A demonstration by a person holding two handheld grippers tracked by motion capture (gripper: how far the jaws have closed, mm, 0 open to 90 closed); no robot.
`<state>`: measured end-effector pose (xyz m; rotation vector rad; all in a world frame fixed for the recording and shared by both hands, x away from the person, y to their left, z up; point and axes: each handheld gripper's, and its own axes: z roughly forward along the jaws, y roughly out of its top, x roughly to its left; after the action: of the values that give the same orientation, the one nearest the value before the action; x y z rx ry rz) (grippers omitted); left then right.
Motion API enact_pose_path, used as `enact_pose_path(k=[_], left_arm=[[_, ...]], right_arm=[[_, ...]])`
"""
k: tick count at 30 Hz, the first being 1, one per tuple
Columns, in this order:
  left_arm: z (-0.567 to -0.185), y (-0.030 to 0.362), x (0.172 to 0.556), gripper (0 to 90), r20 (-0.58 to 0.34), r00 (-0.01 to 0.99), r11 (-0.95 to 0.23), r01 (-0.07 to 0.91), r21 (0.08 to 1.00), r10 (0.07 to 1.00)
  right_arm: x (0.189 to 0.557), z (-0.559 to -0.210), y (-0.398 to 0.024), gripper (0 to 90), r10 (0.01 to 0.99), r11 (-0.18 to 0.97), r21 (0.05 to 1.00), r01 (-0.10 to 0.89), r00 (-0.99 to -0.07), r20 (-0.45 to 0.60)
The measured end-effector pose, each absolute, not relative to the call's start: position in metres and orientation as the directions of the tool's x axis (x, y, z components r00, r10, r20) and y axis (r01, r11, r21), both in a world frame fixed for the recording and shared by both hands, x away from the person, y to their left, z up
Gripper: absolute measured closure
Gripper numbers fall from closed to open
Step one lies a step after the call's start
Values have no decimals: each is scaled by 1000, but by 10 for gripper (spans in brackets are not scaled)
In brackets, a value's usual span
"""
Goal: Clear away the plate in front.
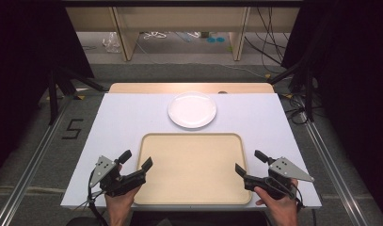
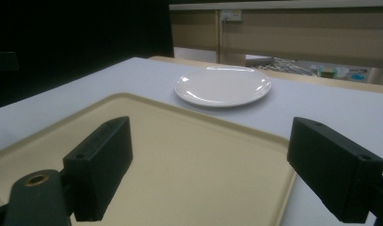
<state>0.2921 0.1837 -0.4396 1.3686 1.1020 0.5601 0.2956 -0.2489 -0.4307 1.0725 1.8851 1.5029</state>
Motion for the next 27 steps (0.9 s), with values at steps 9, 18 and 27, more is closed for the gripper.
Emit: enact_pose_path(k=[9,18,27], left_arm=[[-441,182,293,124,-301,426,194,277,941,853],[-444,177,296,135,-323,423,212,289,934,846],[-445,171,304,141,-361,419,244,308,920,833]], right_arm=[[296,-430,-249,156,816,82,961,266,-571,88],[296,-430,-250,158,816,85,961,263,-572,85],[296,-430,-249,159,814,73,958,276,-572,102]])
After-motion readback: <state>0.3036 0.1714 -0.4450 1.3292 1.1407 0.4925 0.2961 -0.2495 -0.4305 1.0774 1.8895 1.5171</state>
